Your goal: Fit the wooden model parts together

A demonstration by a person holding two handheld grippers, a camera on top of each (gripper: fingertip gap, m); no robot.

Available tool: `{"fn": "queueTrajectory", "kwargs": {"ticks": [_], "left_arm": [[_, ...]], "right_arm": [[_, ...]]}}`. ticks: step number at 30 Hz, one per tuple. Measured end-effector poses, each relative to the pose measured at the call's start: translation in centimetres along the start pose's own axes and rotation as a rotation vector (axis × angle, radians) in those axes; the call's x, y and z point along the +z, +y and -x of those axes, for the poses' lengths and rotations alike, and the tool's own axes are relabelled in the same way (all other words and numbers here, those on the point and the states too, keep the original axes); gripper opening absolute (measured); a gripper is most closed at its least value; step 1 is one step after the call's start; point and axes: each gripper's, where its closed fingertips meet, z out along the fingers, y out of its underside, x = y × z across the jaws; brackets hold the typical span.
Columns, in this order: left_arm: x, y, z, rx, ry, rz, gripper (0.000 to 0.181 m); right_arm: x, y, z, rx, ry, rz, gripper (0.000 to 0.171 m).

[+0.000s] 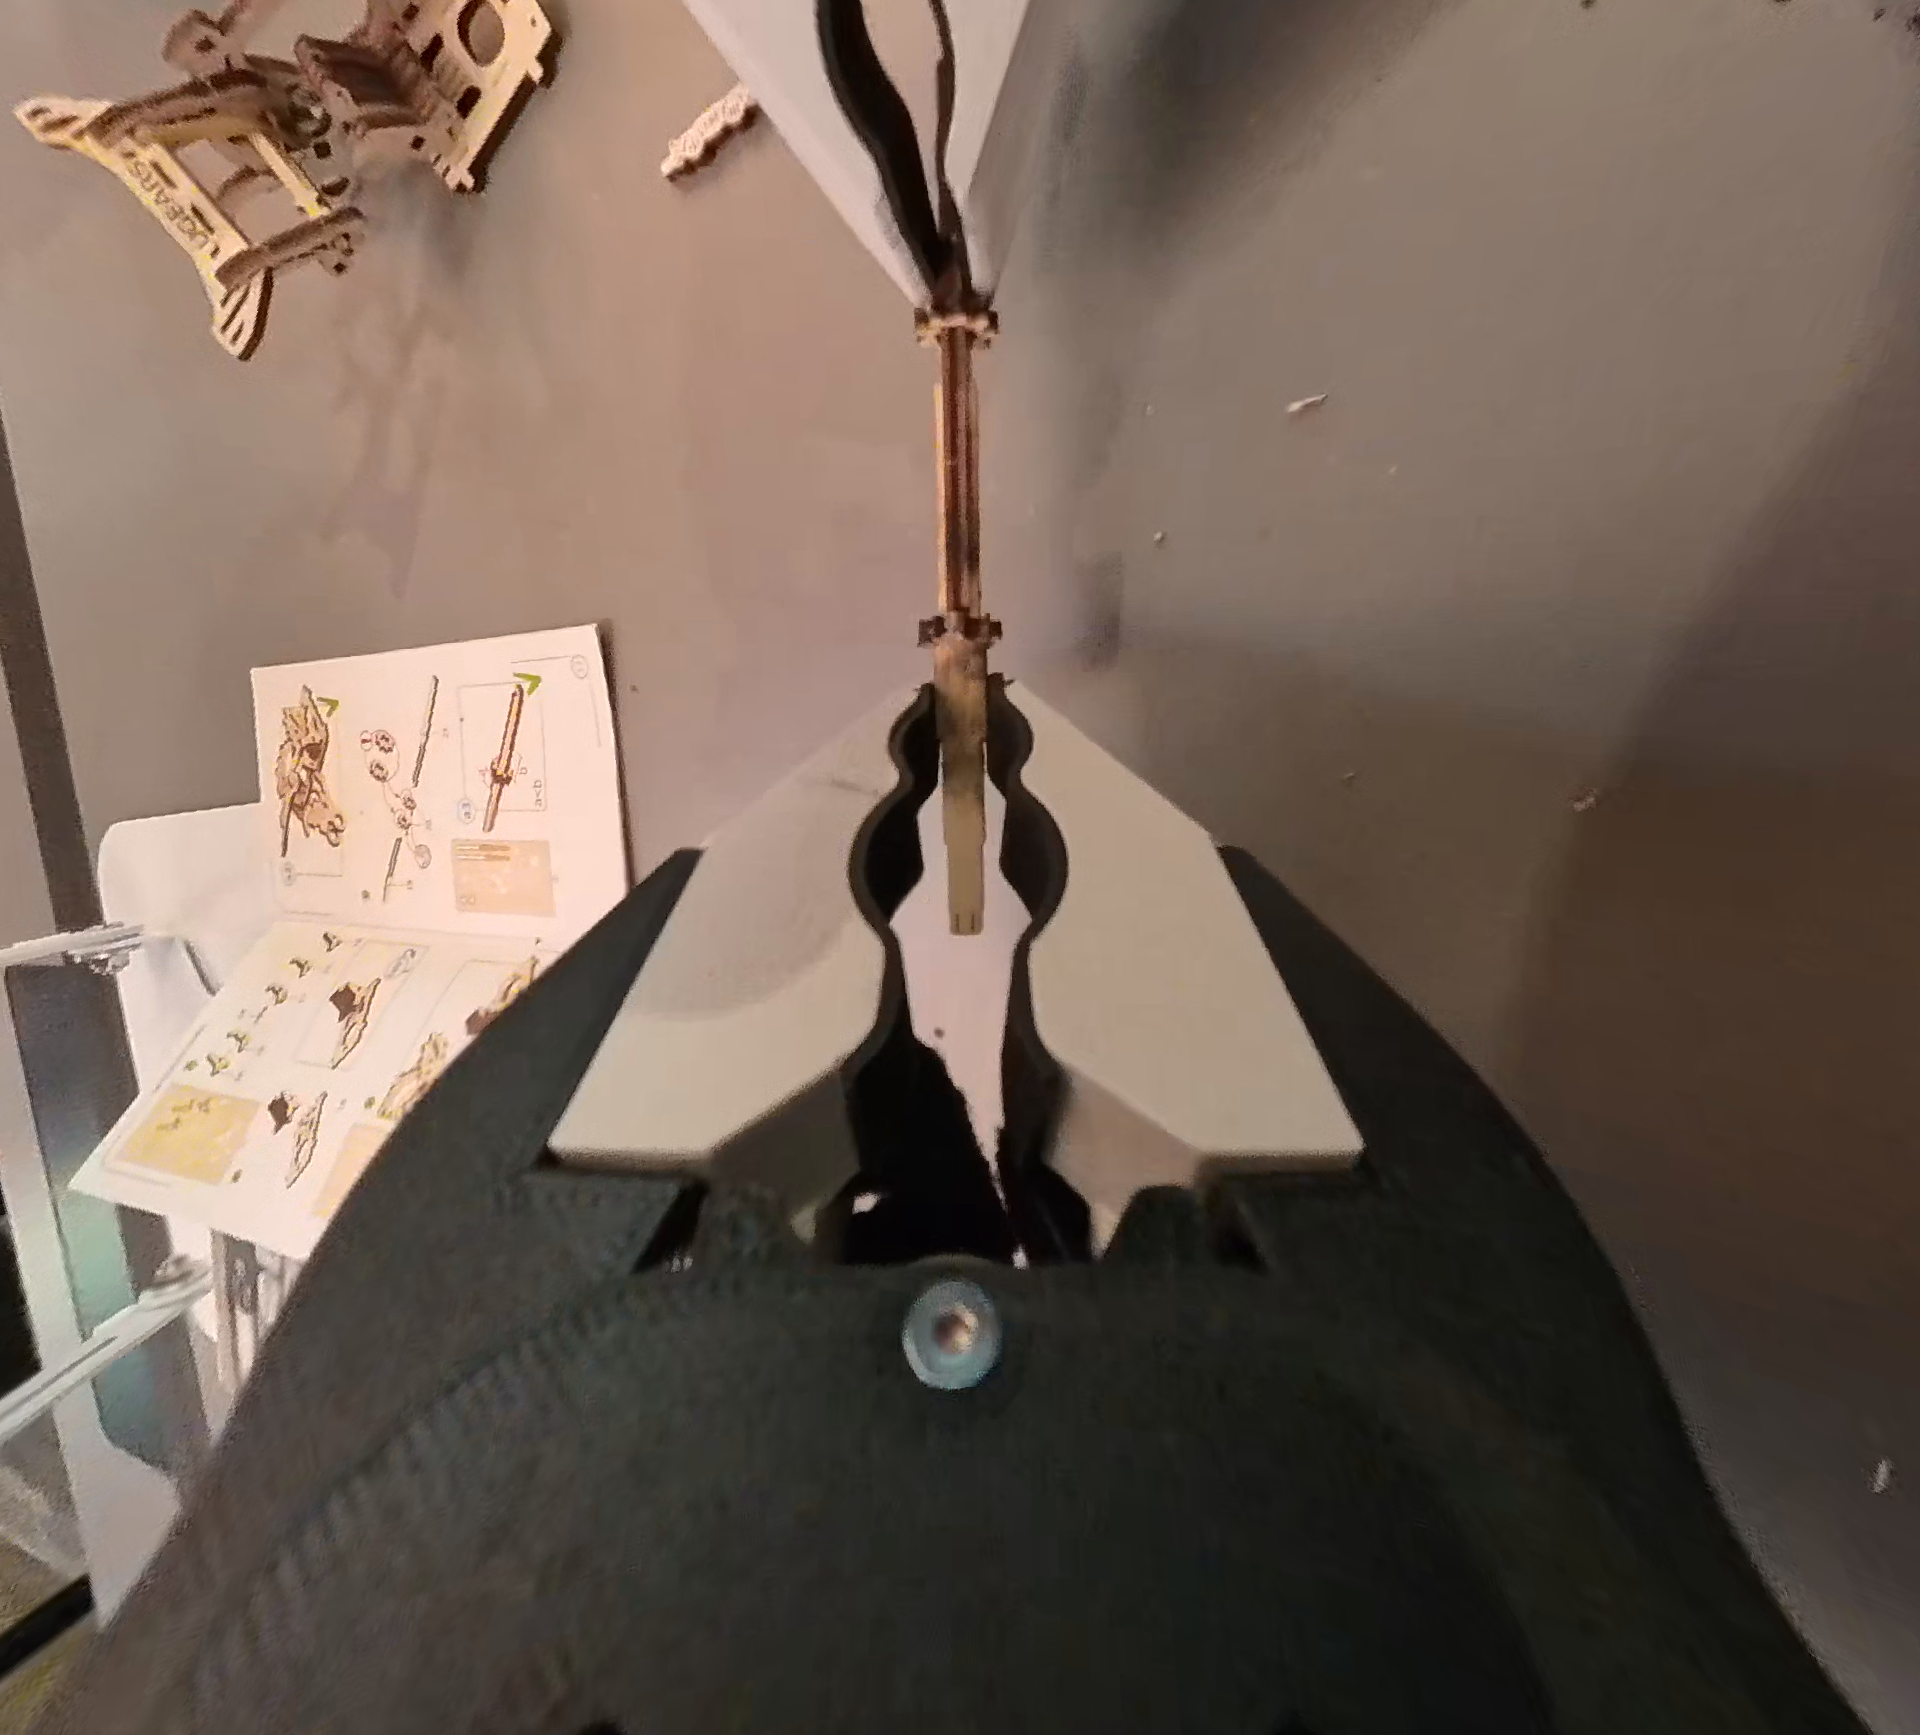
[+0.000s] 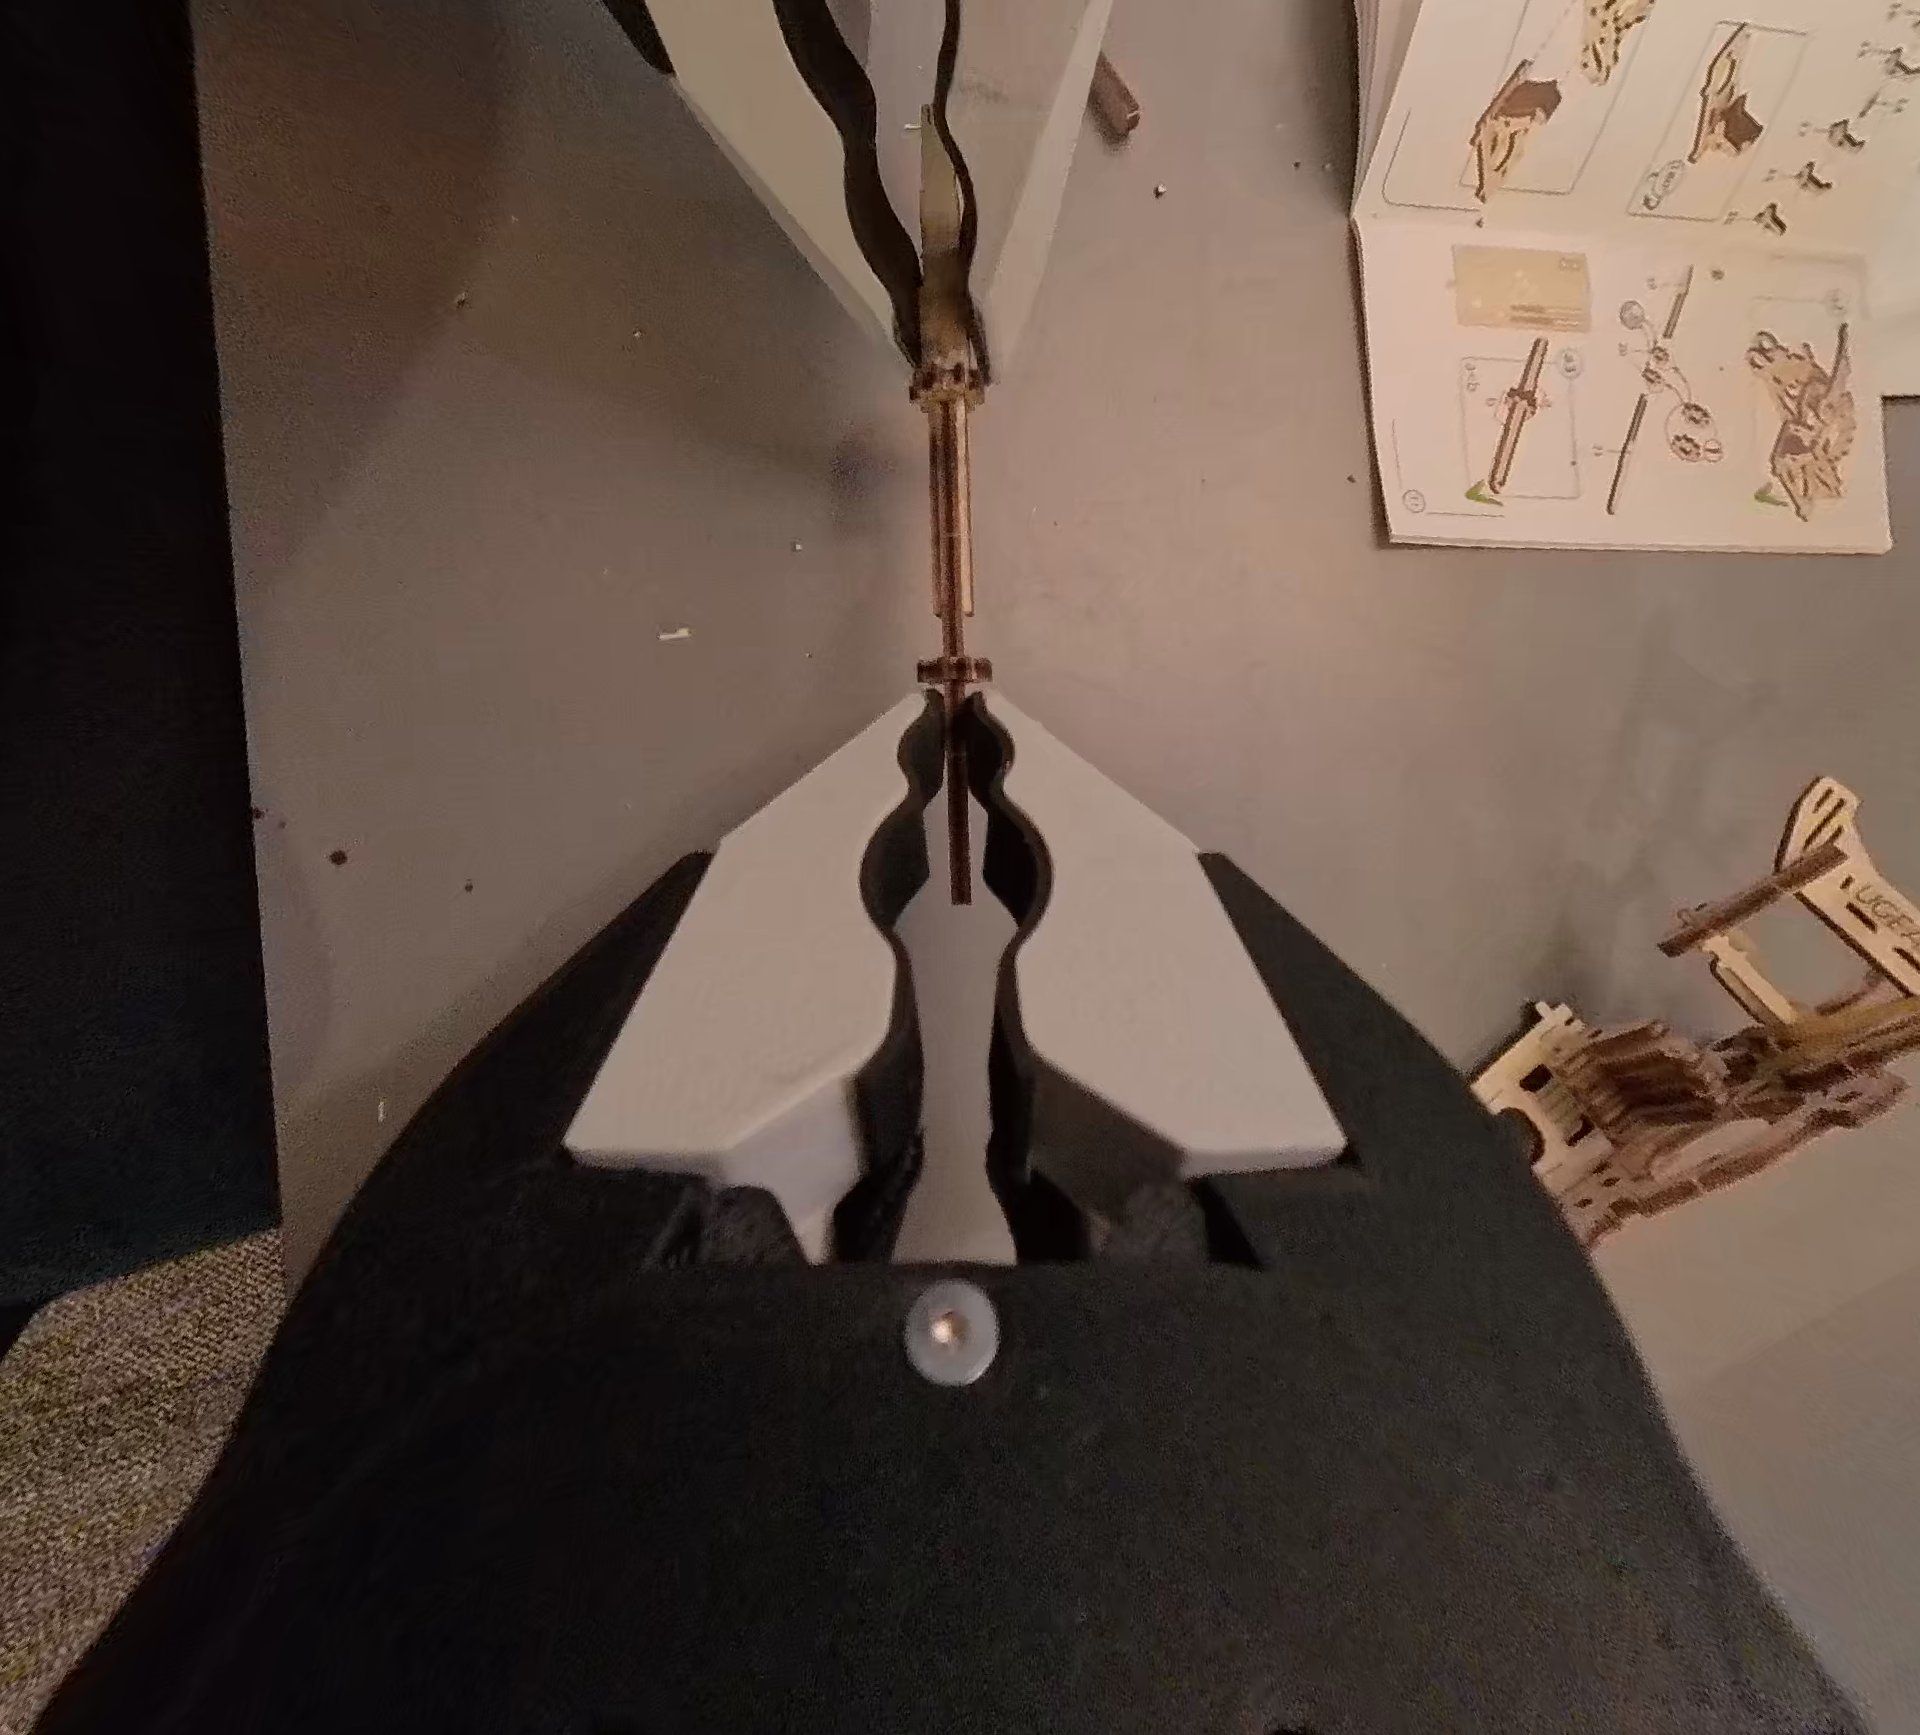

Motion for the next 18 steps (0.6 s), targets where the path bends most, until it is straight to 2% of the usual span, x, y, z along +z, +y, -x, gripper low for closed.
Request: {"fn": "queueTrajectory", "kwargs": {"ticks": [9, 18], "left_arm": [[0.6, 0.9, 0.4, 0.051, -0.061, 0.123, 0.007], [1.1, 1.9, 0.2, 0.064, -0.102, 0.186, 0.007]], "right_arm": [[0.8, 0.4, -0.5, -0.041, 0.161, 0.088, 0.000], [1.6, 0.2, -0.2, -0.014, 0.244, 0.075, 0.001]]}}
